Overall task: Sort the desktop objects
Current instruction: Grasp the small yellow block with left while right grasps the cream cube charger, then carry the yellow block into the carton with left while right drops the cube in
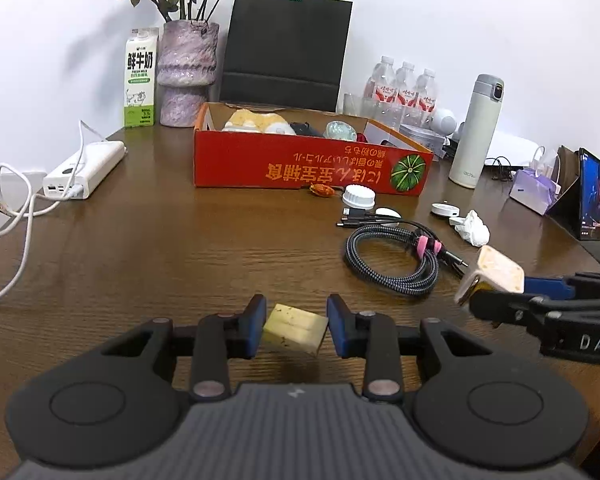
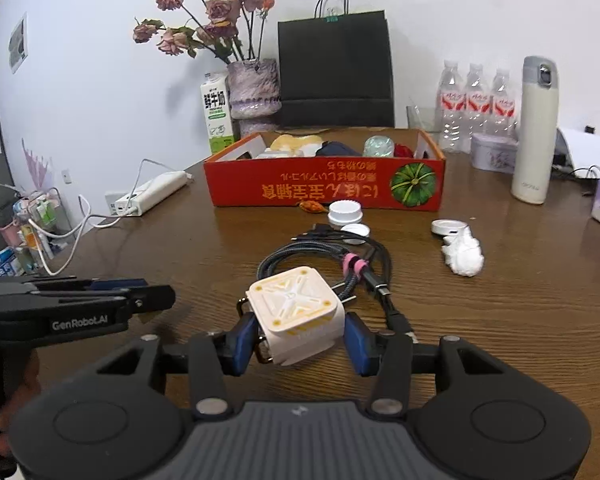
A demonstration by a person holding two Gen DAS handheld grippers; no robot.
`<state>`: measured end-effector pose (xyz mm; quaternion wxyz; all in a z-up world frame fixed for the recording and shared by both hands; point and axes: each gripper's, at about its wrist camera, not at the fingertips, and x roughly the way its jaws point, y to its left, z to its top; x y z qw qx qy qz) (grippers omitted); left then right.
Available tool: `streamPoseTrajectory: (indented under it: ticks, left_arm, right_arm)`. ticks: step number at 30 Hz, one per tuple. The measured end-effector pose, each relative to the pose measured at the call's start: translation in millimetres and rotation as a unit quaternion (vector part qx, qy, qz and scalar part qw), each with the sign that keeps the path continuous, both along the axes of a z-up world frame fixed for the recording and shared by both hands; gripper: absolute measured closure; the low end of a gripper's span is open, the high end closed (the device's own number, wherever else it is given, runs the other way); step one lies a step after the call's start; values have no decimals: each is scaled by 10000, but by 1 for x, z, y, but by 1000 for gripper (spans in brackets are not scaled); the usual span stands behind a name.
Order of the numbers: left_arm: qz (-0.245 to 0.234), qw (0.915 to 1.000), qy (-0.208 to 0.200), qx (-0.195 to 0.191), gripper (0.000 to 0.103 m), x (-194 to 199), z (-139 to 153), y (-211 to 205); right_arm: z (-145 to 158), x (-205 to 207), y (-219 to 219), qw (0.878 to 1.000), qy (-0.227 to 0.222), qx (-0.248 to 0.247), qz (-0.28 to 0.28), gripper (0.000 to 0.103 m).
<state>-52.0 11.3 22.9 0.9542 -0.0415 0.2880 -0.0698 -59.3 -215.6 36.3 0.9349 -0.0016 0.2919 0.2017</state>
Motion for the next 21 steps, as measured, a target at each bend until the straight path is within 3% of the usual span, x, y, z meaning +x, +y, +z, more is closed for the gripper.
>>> streamPoseTrajectory:
  ticks: [6,13,17,19,21]
  left_arm:
    - [63,9999,-6,94,69,9,7,-2]
    - [-207,9992,-315,-114,69,87,63,-2]
    - [-457,9989,-34,-86,69,182,90,-8]
    - [-478,9984,268,167,69,235,88,-14]
    - [-564,9952,726,336,69,280,76,-18]
  right_arm:
    - [0,5,-6,10000,2,3,-44,57]
    - [36,57,-17,9989,-254,405,-21,57]
    - [75,129,-16,9976,-593,286,-191,57]
    - [85,185,-12,9990,-255,313,-191,57]
    - [83,249,-6,9986,353,258,-292,57]
